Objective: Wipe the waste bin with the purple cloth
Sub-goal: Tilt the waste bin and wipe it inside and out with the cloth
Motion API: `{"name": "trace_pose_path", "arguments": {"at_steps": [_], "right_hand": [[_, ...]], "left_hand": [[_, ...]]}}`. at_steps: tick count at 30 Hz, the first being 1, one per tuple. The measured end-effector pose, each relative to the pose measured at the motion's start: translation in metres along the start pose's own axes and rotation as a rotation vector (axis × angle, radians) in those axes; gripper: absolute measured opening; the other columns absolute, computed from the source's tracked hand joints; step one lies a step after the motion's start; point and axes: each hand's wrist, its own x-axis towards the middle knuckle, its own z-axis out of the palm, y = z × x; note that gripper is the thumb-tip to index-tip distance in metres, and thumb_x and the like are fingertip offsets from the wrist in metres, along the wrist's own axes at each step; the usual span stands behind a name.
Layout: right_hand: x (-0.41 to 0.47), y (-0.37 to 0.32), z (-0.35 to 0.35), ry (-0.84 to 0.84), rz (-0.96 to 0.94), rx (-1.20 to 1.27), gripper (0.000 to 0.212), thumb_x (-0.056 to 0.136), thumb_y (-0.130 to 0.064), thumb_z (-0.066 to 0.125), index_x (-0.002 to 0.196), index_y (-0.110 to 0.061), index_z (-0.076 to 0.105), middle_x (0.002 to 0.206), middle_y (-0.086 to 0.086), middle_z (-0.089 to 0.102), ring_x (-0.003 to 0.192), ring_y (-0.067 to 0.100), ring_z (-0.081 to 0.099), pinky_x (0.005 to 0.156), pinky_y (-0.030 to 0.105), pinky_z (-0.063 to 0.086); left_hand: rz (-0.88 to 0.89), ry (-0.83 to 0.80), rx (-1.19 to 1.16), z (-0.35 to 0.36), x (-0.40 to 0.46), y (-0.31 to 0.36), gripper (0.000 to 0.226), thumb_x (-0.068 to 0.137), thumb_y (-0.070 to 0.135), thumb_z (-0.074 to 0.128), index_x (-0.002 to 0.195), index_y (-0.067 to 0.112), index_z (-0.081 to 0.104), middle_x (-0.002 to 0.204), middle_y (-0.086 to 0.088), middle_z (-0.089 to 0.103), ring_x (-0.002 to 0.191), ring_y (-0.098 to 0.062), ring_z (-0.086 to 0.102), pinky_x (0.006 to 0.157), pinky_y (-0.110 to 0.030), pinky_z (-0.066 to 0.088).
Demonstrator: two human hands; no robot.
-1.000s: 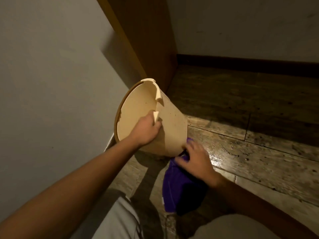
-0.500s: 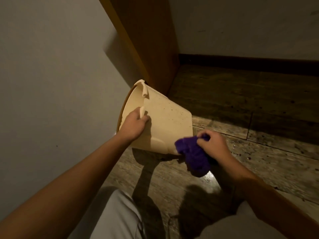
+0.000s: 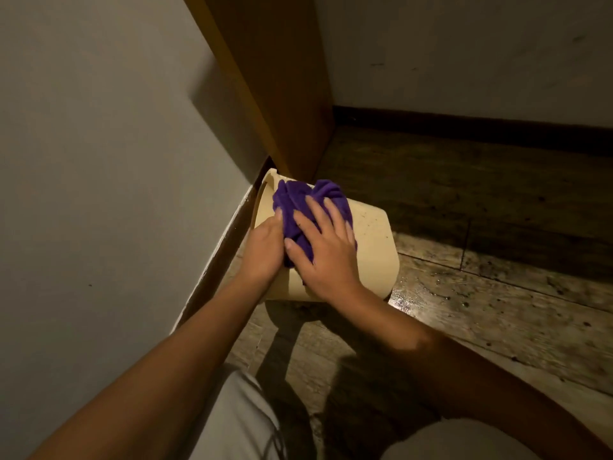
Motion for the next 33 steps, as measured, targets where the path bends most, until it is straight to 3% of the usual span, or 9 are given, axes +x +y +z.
{"name": "trace_pose_path", "arguments": {"at_steps": [3,8,14,19,24,27,30,33], "right_hand": [[-0.001,0.025,0.004,0.020,0.038,-0.076,0.058,0.104,-0.067,0.026,0.148,-0.036,0.047,0.168,0.000,0.031,0.158,0.031,0.015,0.121,0.065,0.019],[0.000,0.057,-0.002,0.026,0.168,-0.097,0.062,0.104,-0.064,0.028,0.145,-0.029,0.056,0.166,0.001,0.036,0.157,0.031,0.016,0.121,0.062,0.021],[0.000,0.115,-0.022,0.060,0.392,-0.200,0.051,0.101,-0.054,0.048,0.140,-0.024,0.062,0.151,0.013,0.051,0.139,0.039,0.040,0.105,0.053,0.043],[-0.001,0.140,-0.036,0.078,0.684,-0.156,0.046,0.103,-0.045,0.054,0.141,-0.020,0.059,0.135,0.017,0.053,0.120,0.038,0.055,0.093,0.043,0.046],[0.021,0.071,-0.053,0.283,0.311,-0.030,0.041,0.093,-0.044,0.068,0.125,-0.020,0.068,0.120,0.011,0.060,0.109,0.030,0.058,0.083,0.033,0.043],[0.029,0.011,-0.034,0.231,0.105,-0.107,0.040,0.095,-0.051,0.055,0.122,-0.024,0.069,0.120,0.009,0.063,0.112,0.027,0.054,0.087,0.037,0.042],[0.023,-0.004,-0.012,0.127,0.097,-0.187,0.046,0.103,-0.050,0.041,0.136,-0.028,0.064,0.145,0.011,0.057,0.142,0.034,0.040,0.112,0.055,0.033],[0.019,0.036,-0.012,0.039,0.207,-0.245,0.058,0.102,-0.059,0.030,0.148,-0.032,0.052,0.158,0.012,0.045,0.152,0.038,0.026,0.119,0.062,0.021]], "left_hand": [[0.039,-0.022,0.070,0.003,-0.002,0.001,0.047,0.110,0.040,0.040,0.101,0.003,0.068,0.091,-0.014,0.072,0.084,-0.022,0.067,0.082,-0.041,0.054],[-0.040,-0.021,0.040,0.004,-0.007,0.001,0.043,0.107,0.045,0.044,0.116,0.009,0.065,0.108,-0.014,0.072,0.103,-0.030,0.068,0.096,-0.057,0.053],[-0.066,-0.045,0.048,0.005,-0.010,-0.003,0.046,0.106,0.049,0.043,0.117,0.010,0.064,0.113,-0.008,0.069,0.110,-0.025,0.064,0.100,-0.054,0.052],[-0.061,-0.019,0.073,0.002,-0.008,-0.013,0.047,0.106,0.050,0.040,0.111,0.011,0.065,0.107,-0.006,0.068,0.105,-0.022,0.064,0.096,-0.047,0.054],[-0.034,0.000,0.080,0.005,-0.003,-0.018,0.046,0.107,0.051,0.036,0.104,0.015,0.064,0.100,-0.002,0.067,0.100,-0.019,0.064,0.081,-0.036,0.051],[0.047,-0.004,0.072,0.010,-0.005,-0.011,0.048,0.109,0.047,0.034,0.099,0.012,0.066,0.092,-0.009,0.069,0.088,-0.025,0.067,0.078,-0.043,0.053],[0.145,0.023,0.074,0.011,-0.008,-0.007,0.049,0.111,0.040,0.033,0.098,0.006,0.066,0.084,-0.013,0.069,0.078,-0.027,0.066,0.073,-0.050,0.054],[0.131,0.009,0.182,0.010,-0.009,-0.010,0.048,0.110,0.043,0.034,0.104,0.007,0.064,0.091,-0.010,0.070,0.085,-0.025,0.068,0.078,-0.052,0.057]]}}
